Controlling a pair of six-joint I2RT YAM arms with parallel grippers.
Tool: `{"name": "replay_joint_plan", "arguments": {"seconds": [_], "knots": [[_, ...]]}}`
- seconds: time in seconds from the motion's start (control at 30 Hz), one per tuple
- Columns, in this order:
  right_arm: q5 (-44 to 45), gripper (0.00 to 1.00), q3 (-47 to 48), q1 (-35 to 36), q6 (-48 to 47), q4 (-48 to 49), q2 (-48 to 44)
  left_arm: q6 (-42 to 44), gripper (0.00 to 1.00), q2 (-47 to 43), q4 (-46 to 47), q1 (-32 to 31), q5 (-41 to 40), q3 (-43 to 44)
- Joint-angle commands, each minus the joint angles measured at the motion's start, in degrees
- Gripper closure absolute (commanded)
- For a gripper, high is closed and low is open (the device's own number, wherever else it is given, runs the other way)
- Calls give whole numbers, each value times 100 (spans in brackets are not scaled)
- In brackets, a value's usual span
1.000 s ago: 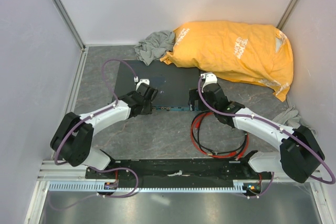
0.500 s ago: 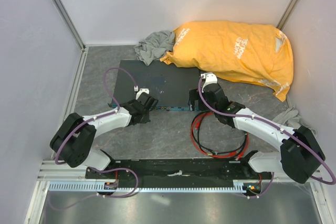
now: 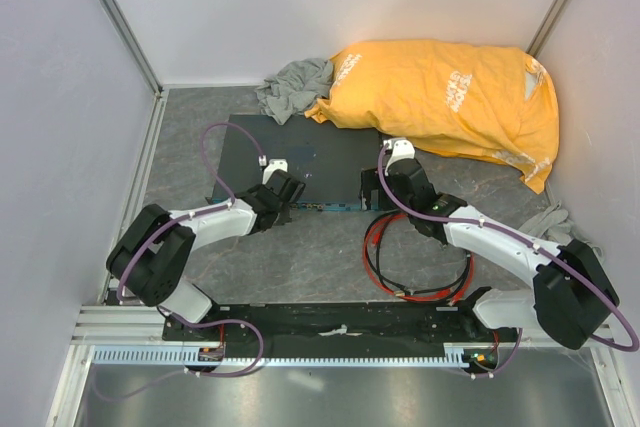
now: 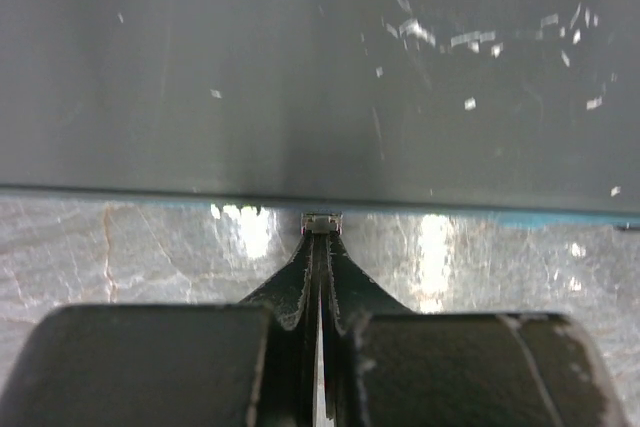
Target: Insert the plug into the switch port
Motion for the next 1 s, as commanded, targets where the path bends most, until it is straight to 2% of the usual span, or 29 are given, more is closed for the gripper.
{"name": "replay_joint_plan", "arguments": {"seconds": [0.0,0.17,0.3,0.53,0.77,0.97], "knots": [[-195,2,-163,-231,192,339,103,343,98,118,544,142,-263,56],[-1022,2,-356,-838,421,831,349,580,99,48,1080,204,-228,-49],[-2048,2,-505,-1154,640,1366,604,677,98,48,1405,213,-237,-119],[-3139,2,-743,-1260,843,1904,1114,861,98,-40,1845,213,-307,-199],[-3790,2,-989,-1278,825,2001,1395,1090,98,-31,2222,213,-430,-111],[-3879,2,-1200,-1278,738,1895,1361,1318,98,-84,2837,213,-624,-111]]}}
